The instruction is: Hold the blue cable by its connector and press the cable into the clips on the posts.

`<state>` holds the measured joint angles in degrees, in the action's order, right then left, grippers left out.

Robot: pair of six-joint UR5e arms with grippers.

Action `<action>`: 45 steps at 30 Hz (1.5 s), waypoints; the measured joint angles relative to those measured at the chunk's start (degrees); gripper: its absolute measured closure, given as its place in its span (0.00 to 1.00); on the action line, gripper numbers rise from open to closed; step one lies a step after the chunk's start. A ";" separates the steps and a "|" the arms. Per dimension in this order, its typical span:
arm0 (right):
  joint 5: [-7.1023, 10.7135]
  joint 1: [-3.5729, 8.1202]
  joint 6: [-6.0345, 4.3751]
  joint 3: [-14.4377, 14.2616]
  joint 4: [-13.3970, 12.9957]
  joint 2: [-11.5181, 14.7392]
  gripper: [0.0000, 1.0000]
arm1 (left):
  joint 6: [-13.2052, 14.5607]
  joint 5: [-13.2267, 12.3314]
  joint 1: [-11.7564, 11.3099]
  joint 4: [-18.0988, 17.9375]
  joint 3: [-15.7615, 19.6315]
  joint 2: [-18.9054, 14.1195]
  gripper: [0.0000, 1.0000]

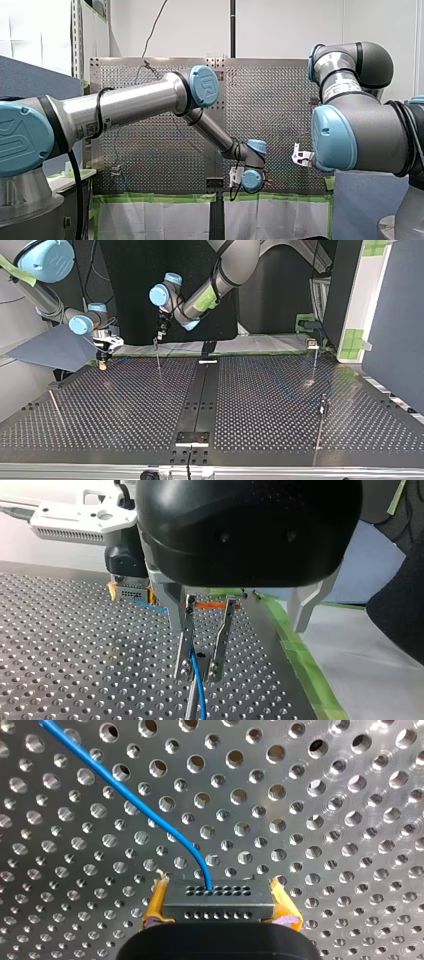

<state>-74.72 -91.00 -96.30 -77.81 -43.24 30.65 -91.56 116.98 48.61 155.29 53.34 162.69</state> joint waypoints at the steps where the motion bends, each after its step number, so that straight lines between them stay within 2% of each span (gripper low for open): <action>1: 0.00 0.00 -0.04 0.00 -0.01 0.00 1.00 | -0.01 0.09 0.01 0.00 -0.03 0.00 0.00; 28: 0.08 -0.20 -0.11 -0.01 -0.01 -0.01 1.00 | -0.07 0.54 -0.06 0.46 0.99 -0.12 0.00; 35: 0.09 -0.31 -0.05 0.02 0.06 -0.01 1.00 | 0.80 2.03 1.00 2.02 3.42 -2.33 0.00; 39: 0.08 -0.35 -0.05 0.01 0.07 0.00 1.00 | 0.83 2.37 1.51 0.85 5.05 -3.93 0.00; 45: 0.08 -0.47 -0.05 -0.01 0.10 0.00 1.00 | 0.38 1.53 2.02 -1.79 7.79 -6.69 0.00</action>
<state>-74.63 -91.48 -96.34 -77.82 -43.14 30.65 -91.18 118.51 50.62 153.50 61.13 156.01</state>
